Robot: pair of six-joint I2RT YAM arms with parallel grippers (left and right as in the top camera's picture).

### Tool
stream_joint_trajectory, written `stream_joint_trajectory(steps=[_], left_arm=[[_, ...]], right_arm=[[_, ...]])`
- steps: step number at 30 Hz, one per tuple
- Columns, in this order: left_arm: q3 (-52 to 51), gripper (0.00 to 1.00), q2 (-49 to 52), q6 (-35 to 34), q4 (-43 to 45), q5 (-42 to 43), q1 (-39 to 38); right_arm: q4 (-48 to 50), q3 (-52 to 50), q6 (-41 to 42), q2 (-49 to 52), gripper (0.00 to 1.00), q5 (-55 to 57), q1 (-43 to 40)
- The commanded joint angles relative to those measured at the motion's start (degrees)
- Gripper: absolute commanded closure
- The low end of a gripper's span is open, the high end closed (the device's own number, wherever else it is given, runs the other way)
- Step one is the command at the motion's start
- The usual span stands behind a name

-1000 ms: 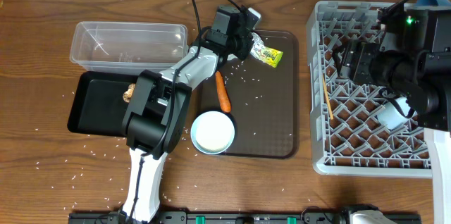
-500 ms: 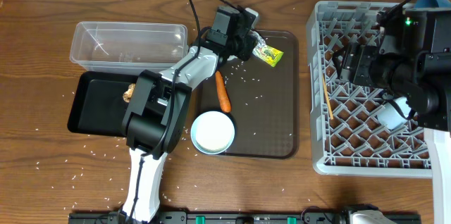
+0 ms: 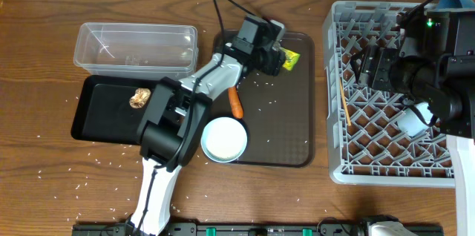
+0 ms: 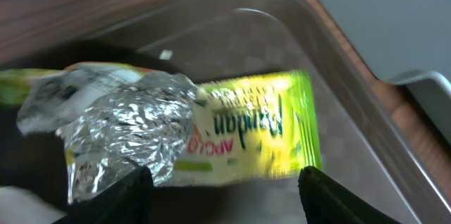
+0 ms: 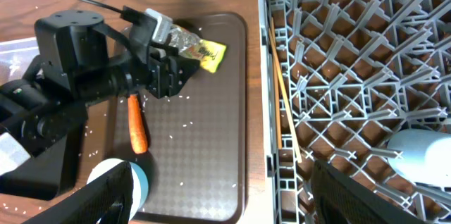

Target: Sort waste into correct bins and load items into the dishwasher rack

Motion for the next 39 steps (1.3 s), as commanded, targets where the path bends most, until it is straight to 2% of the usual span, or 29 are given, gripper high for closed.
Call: stream_joint_trajectory(steps=[1,11,16,18,20,21,28,36,39], left_arm=[[0.0,0.33,1.3,2.3,0.5,-3.6,-0.5],[0.0,0.34,5.0,2.3,3.5,-4.3,-0.9],[0.0,0.53,4.9,1.8,5.1,-3.8,-1.4],[0.0,0.68,4.9,0.8,5.3,-3.8,-1.5],[0.0,0.91,4.6,-1.0,5.0,-3.6,-1.5],[0.0,0.94,4.4,-2.1,4.7,-3.6,-1.5],[0.0,0.94,-3.8,-3.1,-2.8,-3.5,-1.1],[0.0,0.94,-19.3,-0.7,-18.1,-4.1,3.3],[0.0,0.94,-21.7,-0.7,-18.1,-4.1,4.9]], right_arm=[[-0.4,-0.1,0.6,0.1,0.26,0.3,-0.6],[-2.0,-0.1,0.6,0.1,0.28,0.3,-0.5],[-2.2,-0.1,0.6,0.1,0.28,0.3,-0.5],[-2.3,-0.1,0.6,0.1,0.28,0.3,-0.5],[-2.4,-0.1,0.5,0.1,0.27,0.3,-0.5],[-2.4,-0.1,0.5,0.1,0.27,0.3,-0.5],[-2.3,0.0,0.5,0.1,0.27,0.3,-0.5],[-2.3,-0.1,0.5,0.1,0.27,0.3,-0.5],[-2.2,-0.1,0.5,0.1,0.27,0.3,-0.5]])
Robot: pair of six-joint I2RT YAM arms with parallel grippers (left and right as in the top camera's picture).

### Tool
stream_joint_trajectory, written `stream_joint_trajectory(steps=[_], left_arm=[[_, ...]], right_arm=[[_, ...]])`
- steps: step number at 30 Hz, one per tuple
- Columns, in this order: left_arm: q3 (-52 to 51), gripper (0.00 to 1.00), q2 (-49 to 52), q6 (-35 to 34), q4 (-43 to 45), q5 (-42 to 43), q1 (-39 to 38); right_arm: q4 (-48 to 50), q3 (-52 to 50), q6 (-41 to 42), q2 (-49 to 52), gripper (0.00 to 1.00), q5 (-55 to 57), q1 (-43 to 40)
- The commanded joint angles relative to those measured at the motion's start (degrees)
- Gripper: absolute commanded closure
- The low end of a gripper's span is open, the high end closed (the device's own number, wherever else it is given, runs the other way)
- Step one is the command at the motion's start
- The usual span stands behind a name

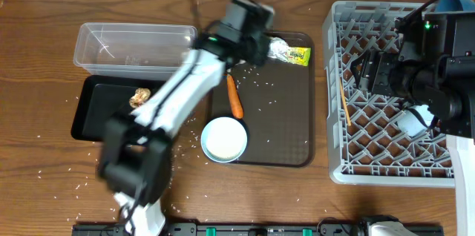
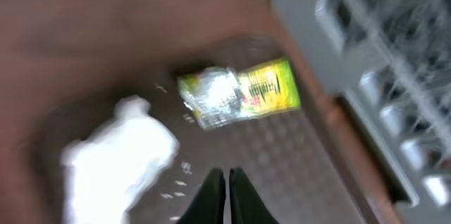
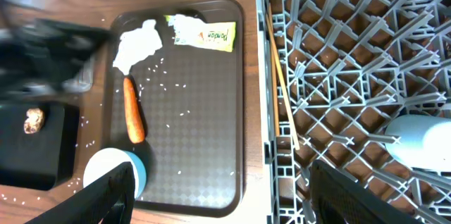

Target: Sort waste into correct bins and load items into the dishwasher rack

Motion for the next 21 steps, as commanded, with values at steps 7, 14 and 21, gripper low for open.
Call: stream_joint_trajectory(steps=[7,14,21], left_arm=[[0.1,0.31,5.3,8.6,8.6,-0.4,0.4],[0.1,0.27,15.7,11.0,14.9,0.1,0.3],[0.1,0.27,19.8,14.9,22.6,5.4,0.0]], right_arm=[[-0.3,0.0,0.5,0.1,0.27,0.3,-0.5],[-0.5,0.0,0.5,0.1,0.26,0.3,-0.5],[-0.5,0.0,0.5,0.1,0.26,0.3,-0.5]])
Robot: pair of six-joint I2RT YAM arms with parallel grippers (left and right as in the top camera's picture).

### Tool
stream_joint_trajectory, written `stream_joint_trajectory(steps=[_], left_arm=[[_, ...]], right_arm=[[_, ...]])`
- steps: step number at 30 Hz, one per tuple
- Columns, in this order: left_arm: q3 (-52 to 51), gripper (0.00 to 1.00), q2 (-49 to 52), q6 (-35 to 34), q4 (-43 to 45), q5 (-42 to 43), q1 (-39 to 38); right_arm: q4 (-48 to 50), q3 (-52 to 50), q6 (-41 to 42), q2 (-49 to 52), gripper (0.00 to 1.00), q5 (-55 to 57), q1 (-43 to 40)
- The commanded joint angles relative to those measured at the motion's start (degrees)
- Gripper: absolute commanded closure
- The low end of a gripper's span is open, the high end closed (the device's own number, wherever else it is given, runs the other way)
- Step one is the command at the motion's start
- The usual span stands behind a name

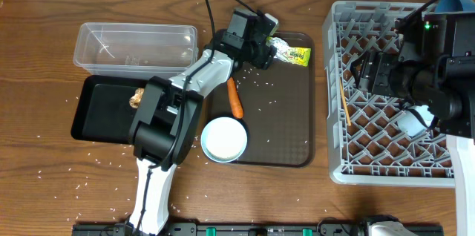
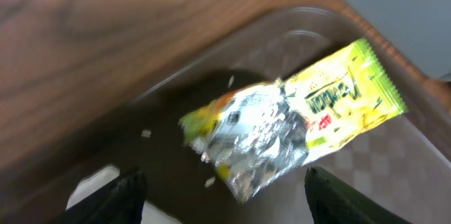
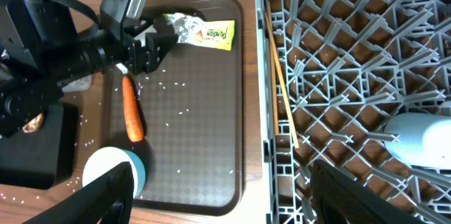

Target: Sort waste into correct bins and load items into the dishwasher rack

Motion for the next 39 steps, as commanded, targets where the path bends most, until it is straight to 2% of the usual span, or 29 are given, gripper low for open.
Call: stream_joint_trajectory(steps=[1,9,16,20,22,24,25,26,30,35,39], left_arm=[[0.0,0.27,0.5,2.5,2.7,2.6,-0.1],[0.0,0.29,3.3,5.0,5.9,3.7,-0.2],[0.0,0.37,5.3,7.2,8.7,7.3,-0.2],[0.0,0.53,5.3,7.1,9.4,7.6,-0.3],[0.0,0.7,5.3,7.1,9.4,7.6,-0.5],[0.0,0.78,5.3,7.1,9.1,7.7,-0.7],[0.0,0.88,5.3,7.1,8.8,8.2,-0.9],[0.0,0.94,5.3,7.1,8.3,8.9,-0.9],[0.0,0.94,5.3,6.6,3.5,9.5,-0.9],[0.0,0.94,5.1,6.4,-1.4,15.2,-0.9],[0.0,0.94,3.4,0.9,-2.3,15.3,-0.9]], right_arm=[[-0.2,0.0,0.5,0.1,0.26,0.2,-0.5],[-0.2,0.0,0.5,0.1,0.26,0.3,-0.5],[-0.6,0.0,0.5,0.1,0.27,0.7,-0.5],[-0.8,0.0,0.5,0.1,0.27,0.6,-0.5],[-0.8,0.0,0.5,0.1,0.27,0.7,-0.5],[-0.8,0.0,0.5,0.2,0.27,0.7,-0.5],[-0.8,0.0,0.5,0.2,0.27,0.7,-0.5],[-0.8,0.0,0.5,0.2,0.27,0.8,-0.5],[-0.9,0.0,0.5,0.2,0.27,0.9,-0.5],[-0.8,0.0,0.5,0.2,0.27,1.0,-0.5],[-0.9,0.0,0.5,0.2,0.27,1.0,-0.5]])
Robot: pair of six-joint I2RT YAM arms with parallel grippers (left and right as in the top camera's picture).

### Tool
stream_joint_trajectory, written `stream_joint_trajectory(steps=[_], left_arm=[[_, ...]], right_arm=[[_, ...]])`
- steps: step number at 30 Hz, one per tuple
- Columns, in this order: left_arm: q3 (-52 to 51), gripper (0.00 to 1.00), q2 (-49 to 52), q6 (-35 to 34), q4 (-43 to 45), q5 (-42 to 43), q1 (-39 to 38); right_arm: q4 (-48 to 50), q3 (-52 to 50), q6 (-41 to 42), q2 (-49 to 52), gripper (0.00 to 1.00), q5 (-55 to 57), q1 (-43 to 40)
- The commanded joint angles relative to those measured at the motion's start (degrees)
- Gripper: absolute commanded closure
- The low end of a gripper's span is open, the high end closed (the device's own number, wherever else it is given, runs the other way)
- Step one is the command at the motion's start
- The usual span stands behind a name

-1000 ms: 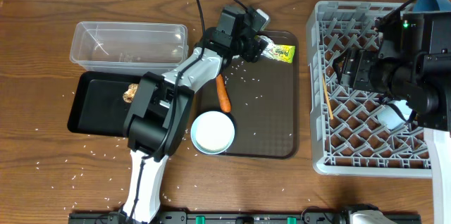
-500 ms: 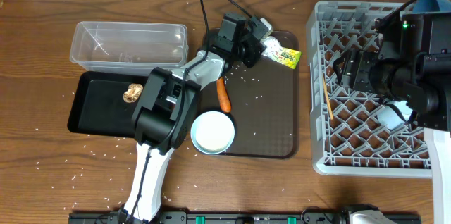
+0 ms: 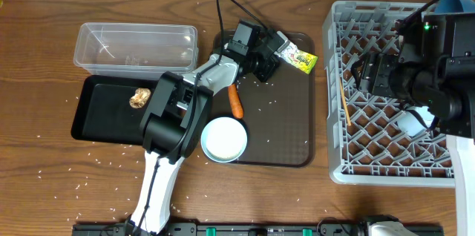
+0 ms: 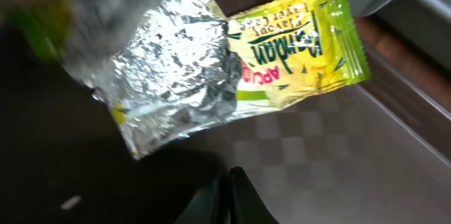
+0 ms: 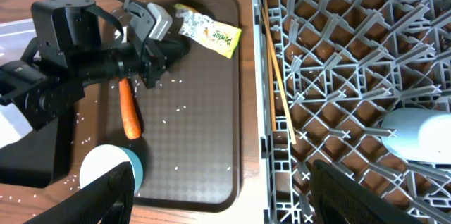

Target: Sort waste into correct bins and load items into the dishwasher rack

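Observation:
A yellow-green foil wrapper [image 3: 298, 59] lies crumpled and askew at the back right of the brown tray [image 3: 282, 132]. My left gripper [image 3: 276, 59] sits low on the tray just short of it. In the left wrist view the wrapper [image 4: 211, 76] is beyond the left gripper [image 4: 231, 182], whose tips are shut together with nothing seen between them. An orange carrot [image 3: 235, 102] and a blue-and-white bowl [image 3: 224, 139] also rest on the tray. My right gripper [image 5: 222, 166] hangs open over the grey dishwasher rack [image 3: 393, 169].
The rack holds wooden chopsticks [image 3: 344, 102] and a white cup [image 3: 412, 117]. A clear plastic bin [image 3: 136, 47] stands at the back left, with a black tray [image 3: 104, 110] holding a brown food scrap [image 3: 139, 99] in front of it. Rice grains are scattered about.
My left gripper has gone from open to shut and sits closer to the wrapper. The wrapper has turned and shifted slightly right. The right arm has not moved.
At first my left gripper was open around the wrapper at the tray's back. Then it was up and shut, with the wrapper and a white tissue lying on the tray. After that it was low and open by the wrapper; now it is shut just short of it.

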Motion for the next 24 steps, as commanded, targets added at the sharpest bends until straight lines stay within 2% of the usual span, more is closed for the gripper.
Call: stream_joint_trajectory(steps=[1,5,6,9,11,12,14,16,18,21,24], left_arm=[[0.0,0.94,-2.6,-4.5,-1.4,1.8,0.0],[0.1,0.93,-6.6,-4.6,-2.1,1.0,0.0],[0.1,0.9,-7.5,-6.3,-1.4,-0.4,-0.1],[0.1,0.89,-8.6,-17.0,1.3,-8.9,-0.3],[0.1,0.78,-8.5,-25.7,3.0,-13.5,-0.3],[0.1,0.78,-8.5,-28.7,3.5,-14.5,-0.3],[0.1,0.65,-8.5,-35.9,6.4,-16.1,-0.5],[0.1,0.63,-8.5,-40.0,9.4,-18.5,-0.9],[0.1,0.56,-8.4,-43.4,10.9,-23.1,-1.7],[0.1,0.5,-7.9,-44.1,12.7,-27.3,-3.2],[0.0,0.46,-6.9,-43.6,14.0,-27.6,-4.8]], right_arm=[[-0.1,0.0,0.5,0.2,0.27,0.6,-0.5],[0.0,0.0,0.5,0.4,0.27,0.6,-0.5],[0.0,0.0,0.5,0.4,0.27,0.6,-0.5],[-0.1,0.0,0.5,0.5,0.27,0.6,-0.5],[-0.1,0.0,0.5,0.5,0.27,0.6,-0.5],[-0.1,0.0,0.5,0.5,0.27,0.6,-0.5],[-0.1,0.0,0.5,0.7,0.27,0.6,-0.5],[-0.1,0.0,0.5,0.9,0.27,0.6,-0.5],[-0.1,0.0,0.6,1.0,0.27,0.5,-0.5],[-0.1,0.0,0.6,1.4,0.27,0.4,-0.5],[-0.1,0.0,0.5,1.7,0.27,0.3,-0.4]])
